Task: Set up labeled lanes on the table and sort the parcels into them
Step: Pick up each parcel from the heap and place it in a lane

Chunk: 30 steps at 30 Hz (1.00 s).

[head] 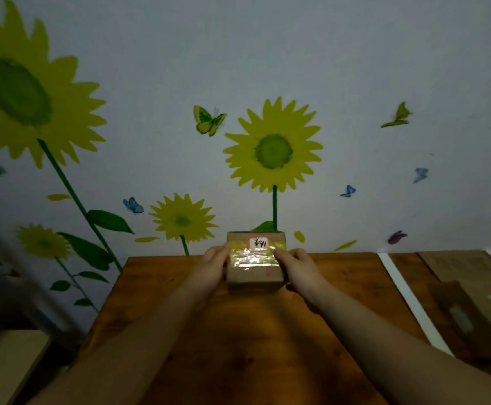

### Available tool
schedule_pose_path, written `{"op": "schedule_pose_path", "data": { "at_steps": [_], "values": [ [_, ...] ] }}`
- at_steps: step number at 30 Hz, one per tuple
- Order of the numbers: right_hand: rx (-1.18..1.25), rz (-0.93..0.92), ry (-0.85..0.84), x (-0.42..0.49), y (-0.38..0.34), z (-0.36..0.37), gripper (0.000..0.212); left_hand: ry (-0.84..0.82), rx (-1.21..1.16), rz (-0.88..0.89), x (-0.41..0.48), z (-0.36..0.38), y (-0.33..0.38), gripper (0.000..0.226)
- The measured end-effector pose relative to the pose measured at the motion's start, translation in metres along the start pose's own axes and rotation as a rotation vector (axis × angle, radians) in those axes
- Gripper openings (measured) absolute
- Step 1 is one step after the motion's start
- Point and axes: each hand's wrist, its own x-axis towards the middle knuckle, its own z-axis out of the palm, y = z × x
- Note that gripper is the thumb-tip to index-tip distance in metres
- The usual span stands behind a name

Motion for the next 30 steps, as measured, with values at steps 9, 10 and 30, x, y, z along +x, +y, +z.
{"op": "schedule_pose_path", "data": {
  "at_steps": [9,10,30],
  "values": [
    [0.061,-0.116,-0.017,-0.058,0.002,-0.093,0.029,0.003,-0.046,0.07,-0.063,0.079,0.007,0.028],
    [0.053,-0.134,-0.026,-0.063,0.0,-0.098,0.026,-0.026,-0.038,0.097,-0.069,0.082,0.008,0.037],
    [0.319,-0.368,0.014,-0.169,-0.049,-0.076,0.065,-0.397,-0.1,0.384,-0.17,0.013,0.053,0.061]
  ]
}}
